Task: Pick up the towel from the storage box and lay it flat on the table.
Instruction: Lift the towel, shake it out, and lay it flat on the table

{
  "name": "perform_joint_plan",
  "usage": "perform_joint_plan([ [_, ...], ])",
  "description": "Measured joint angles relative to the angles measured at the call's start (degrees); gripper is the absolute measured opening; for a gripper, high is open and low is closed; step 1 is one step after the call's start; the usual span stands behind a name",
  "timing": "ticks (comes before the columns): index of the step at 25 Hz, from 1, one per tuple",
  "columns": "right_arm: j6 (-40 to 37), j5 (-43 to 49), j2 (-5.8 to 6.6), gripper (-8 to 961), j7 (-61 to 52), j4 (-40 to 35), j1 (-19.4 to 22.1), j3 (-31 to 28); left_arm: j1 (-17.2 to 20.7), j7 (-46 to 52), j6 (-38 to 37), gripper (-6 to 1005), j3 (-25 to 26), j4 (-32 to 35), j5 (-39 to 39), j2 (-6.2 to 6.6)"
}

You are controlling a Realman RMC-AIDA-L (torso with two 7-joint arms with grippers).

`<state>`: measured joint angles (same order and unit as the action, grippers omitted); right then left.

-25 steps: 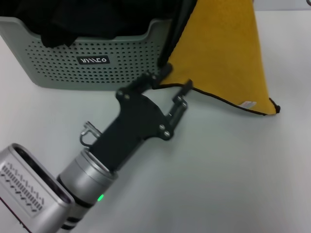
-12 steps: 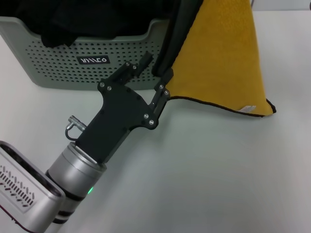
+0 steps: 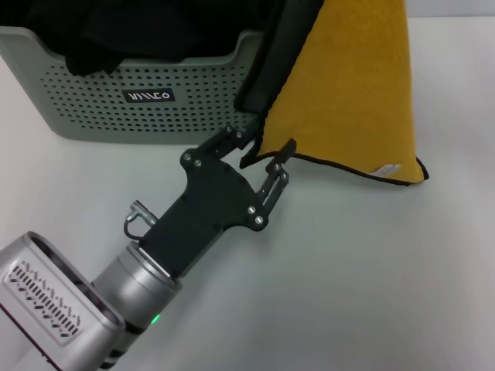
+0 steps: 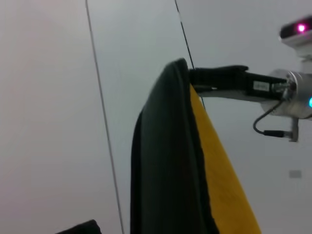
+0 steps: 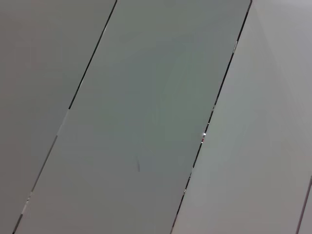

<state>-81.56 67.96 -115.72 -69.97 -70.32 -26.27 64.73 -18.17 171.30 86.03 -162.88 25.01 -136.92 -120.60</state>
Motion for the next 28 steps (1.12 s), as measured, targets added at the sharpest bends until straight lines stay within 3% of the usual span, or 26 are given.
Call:
perform_joint_plan([
  [28, 0.23, -0.02, 0.11, 15, -0.44, -1.57, 2.34, -2.11, 0.71, 0.00, -1.29, 364, 0.42, -1.52, 0.64, -0.05],
])
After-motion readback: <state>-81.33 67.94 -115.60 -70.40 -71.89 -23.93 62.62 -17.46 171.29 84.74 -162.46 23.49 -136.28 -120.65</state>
